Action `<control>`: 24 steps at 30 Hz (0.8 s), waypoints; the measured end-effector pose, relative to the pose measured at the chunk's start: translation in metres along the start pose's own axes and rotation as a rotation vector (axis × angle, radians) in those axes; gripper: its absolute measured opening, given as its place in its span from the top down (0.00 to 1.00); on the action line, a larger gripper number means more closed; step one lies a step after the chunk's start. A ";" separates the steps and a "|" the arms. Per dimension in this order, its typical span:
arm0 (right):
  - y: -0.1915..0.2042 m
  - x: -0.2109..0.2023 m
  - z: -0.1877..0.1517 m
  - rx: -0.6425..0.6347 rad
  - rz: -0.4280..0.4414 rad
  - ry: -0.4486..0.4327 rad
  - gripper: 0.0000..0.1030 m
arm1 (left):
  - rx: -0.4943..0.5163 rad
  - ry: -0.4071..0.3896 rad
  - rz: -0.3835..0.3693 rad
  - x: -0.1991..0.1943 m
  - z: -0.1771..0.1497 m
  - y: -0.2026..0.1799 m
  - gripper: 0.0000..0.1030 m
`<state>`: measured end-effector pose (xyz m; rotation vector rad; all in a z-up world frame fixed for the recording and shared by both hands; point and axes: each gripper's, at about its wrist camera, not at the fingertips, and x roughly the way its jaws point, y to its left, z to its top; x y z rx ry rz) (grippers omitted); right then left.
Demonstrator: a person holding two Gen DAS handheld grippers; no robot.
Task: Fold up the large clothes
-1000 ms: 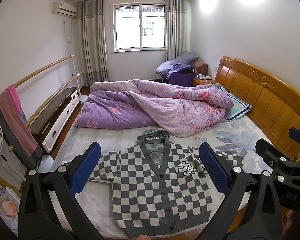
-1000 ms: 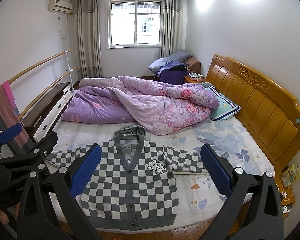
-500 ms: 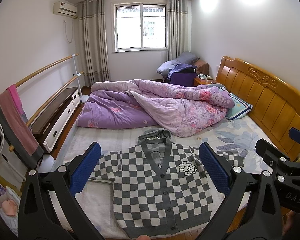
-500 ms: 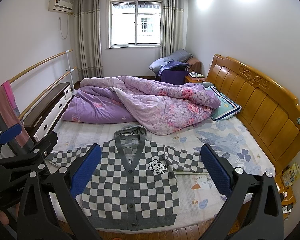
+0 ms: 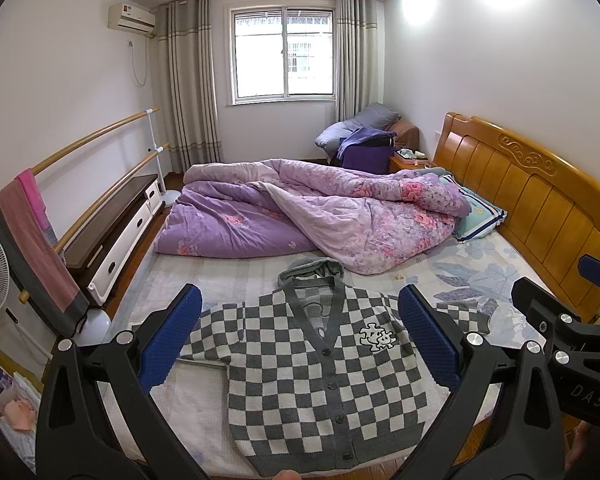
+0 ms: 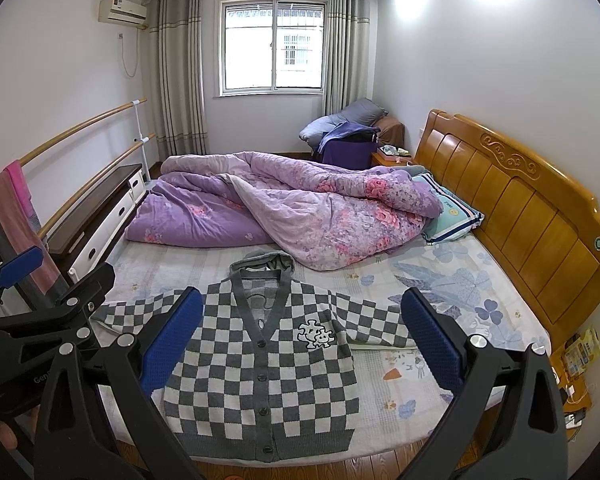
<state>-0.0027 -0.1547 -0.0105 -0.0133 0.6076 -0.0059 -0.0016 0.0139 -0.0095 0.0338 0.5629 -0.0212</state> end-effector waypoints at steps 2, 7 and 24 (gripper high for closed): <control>0.000 0.000 0.000 0.000 0.001 -0.001 0.07 | -0.001 -0.001 0.000 0.000 -0.001 0.001 0.05; 0.000 0.000 -0.001 0.000 0.001 -0.002 0.07 | -0.001 -0.001 0.000 0.000 -0.001 0.000 0.05; -0.001 0.000 -0.001 0.001 0.001 -0.001 0.07 | -0.001 -0.001 0.001 0.000 0.000 -0.001 0.05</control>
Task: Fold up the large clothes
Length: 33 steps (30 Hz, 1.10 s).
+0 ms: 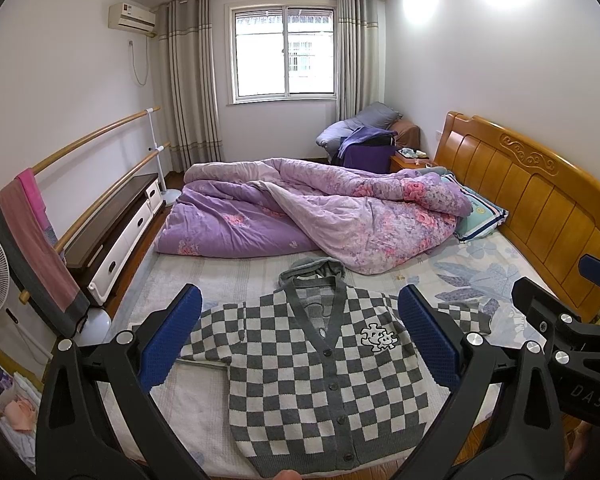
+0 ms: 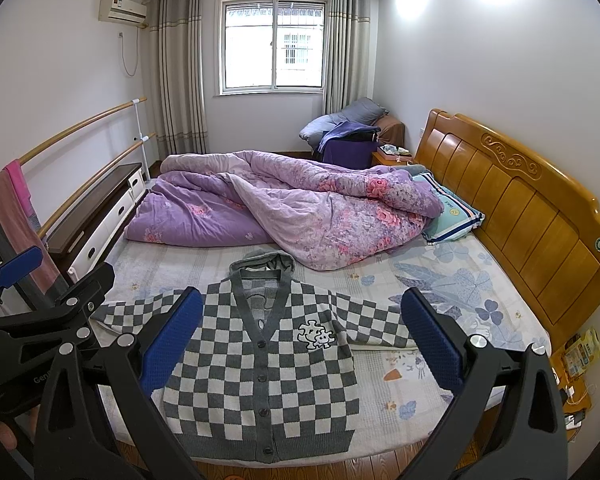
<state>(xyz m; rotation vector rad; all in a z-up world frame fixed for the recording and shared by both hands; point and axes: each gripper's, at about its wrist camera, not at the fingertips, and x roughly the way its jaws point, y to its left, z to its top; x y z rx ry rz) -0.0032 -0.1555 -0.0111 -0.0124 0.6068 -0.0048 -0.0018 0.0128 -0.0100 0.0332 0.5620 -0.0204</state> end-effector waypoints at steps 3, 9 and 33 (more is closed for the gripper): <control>0.000 0.000 0.000 0.001 0.001 0.001 0.07 | 0.001 0.000 0.000 0.000 0.000 0.000 0.05; 0.000 0.000 -0.001 0.001 0.000 0.001 0.07 | 0.001 0.000 0.001 0.001 -0.001 0.001 0.05; 0.009 0.006 -0.006 0.007 -0.015 0.012 0.07 | -0.003 0.011 -0.015 0.001 -0.004 0.003 0.05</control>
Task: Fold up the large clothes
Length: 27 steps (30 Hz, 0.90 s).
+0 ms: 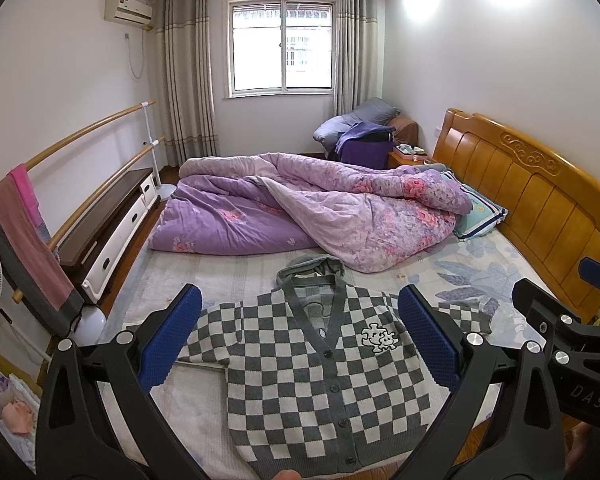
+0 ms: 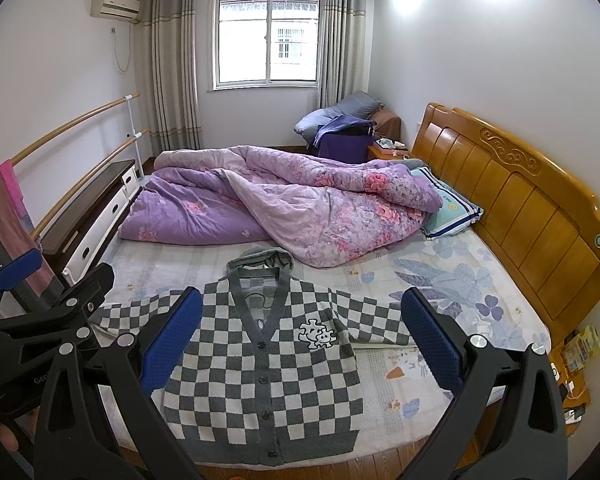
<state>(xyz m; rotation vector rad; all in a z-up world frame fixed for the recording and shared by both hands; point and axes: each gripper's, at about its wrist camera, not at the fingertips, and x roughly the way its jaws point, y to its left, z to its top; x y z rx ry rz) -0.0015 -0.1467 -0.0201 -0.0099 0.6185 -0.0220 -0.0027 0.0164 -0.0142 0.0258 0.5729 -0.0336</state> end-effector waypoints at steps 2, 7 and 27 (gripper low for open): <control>0.003 -0.001 0.000 0.002 -0.006 0.002 0.07 | 0.000 0.002 -0.006 0.002 0.000 0.006 0.05; 0.012 -0.006 -0.004 0.007 -0.021 0.009 0.07 | 0.000 0.012 -0.024 0.009 0.003 0.018 0.05; 0.029 0.053 0.009 0.053 -0.045 0.135 0.07 | 0.024 0.130 -0.069 0.075 0.003 0.044 0.05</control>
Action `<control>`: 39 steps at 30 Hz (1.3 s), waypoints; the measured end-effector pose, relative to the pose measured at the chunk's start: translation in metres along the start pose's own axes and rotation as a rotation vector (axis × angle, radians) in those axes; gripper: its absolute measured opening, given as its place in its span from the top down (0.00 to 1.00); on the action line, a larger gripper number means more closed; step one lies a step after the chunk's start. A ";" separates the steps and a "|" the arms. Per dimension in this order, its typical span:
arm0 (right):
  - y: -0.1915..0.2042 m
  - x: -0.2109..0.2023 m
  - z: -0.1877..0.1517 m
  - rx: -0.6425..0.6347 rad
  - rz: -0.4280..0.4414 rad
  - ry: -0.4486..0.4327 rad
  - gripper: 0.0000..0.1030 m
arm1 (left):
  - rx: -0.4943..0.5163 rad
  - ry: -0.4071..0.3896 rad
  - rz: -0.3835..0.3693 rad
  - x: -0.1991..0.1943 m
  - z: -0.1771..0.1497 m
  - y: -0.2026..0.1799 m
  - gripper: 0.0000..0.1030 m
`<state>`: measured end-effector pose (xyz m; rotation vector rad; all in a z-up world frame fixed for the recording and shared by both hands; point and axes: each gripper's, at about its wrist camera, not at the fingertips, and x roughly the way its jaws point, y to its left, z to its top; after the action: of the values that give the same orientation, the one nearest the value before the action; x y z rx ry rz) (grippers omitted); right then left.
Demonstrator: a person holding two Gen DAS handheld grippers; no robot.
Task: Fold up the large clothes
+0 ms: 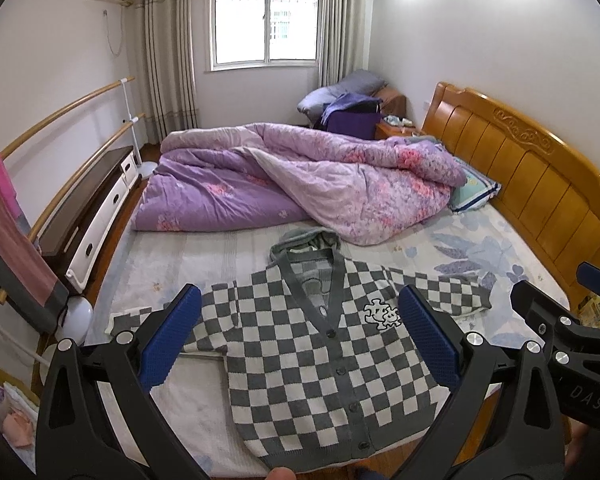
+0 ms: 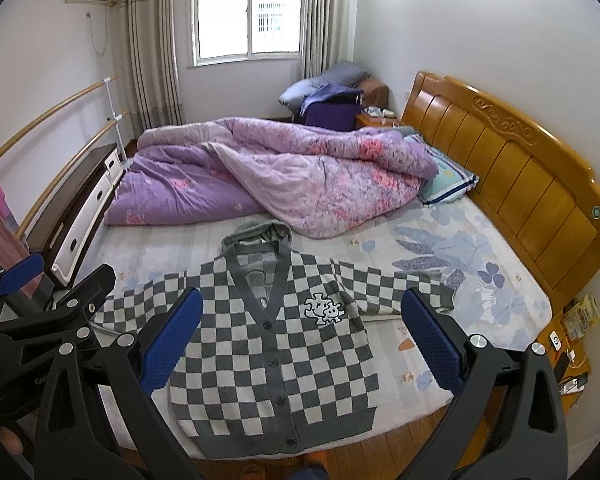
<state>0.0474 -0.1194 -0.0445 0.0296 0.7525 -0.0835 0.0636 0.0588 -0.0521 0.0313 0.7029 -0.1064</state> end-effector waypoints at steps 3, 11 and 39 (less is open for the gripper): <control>-0.008 0.034 0.008 -0.010 0.026 0.036 0.07 | -0.001 0.040 0.021 0.030 0.006 -0.007 0.05; -0.023 0.136 0.043 -0.092 0.131 0.111 0.07 | -0.057 0.167 0.054 0.130 0.030 -0.019 0.05; 0.207 0.427 -0.055 -0.209 0.394 0.610 0.78 | -0.884 0.446 0.259 0.336 -0.215 0.429 0.05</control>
<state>0.3384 0.0621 -0.3772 0.0027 1.3472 0.3968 0.2269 0.4702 -0.4363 -0.7174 1.1340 0.4787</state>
